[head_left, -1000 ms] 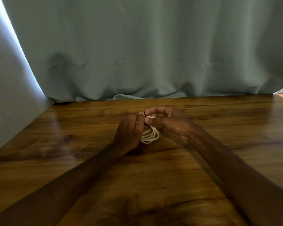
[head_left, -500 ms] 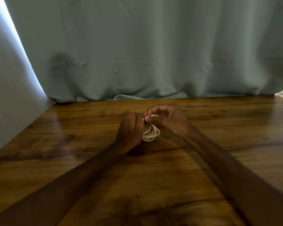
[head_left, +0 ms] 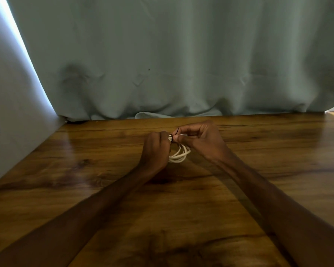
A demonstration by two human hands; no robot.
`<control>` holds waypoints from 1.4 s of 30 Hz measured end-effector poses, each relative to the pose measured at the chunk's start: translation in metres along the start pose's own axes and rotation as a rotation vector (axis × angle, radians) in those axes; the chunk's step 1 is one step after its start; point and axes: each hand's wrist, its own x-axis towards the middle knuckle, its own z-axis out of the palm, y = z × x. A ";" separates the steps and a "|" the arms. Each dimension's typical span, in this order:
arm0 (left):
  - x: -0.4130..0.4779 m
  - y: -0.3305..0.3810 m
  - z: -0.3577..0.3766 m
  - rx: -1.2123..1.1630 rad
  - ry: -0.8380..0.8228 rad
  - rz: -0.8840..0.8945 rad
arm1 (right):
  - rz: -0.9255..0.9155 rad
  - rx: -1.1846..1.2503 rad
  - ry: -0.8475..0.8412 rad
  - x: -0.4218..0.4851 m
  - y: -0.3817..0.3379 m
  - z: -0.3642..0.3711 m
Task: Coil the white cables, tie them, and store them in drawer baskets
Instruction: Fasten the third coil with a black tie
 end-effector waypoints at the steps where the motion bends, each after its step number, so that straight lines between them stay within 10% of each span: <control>1: 0.000 -0.001 0.002 -0.003 0.032 0.010 | -0.004 -0.017 -0.002 0.000 0.001 0.000; 15: 0.009 0.018 -0.017 -0.639 -0.073 -0.479 | -0.061 -0.073 0.059 0.004 0.006 0.001; 42: -0.030 0.072 -0.072 -0.606 -0.072 -0.808 | 0.026 -0.027 -0.009 0.000 0.005 0.010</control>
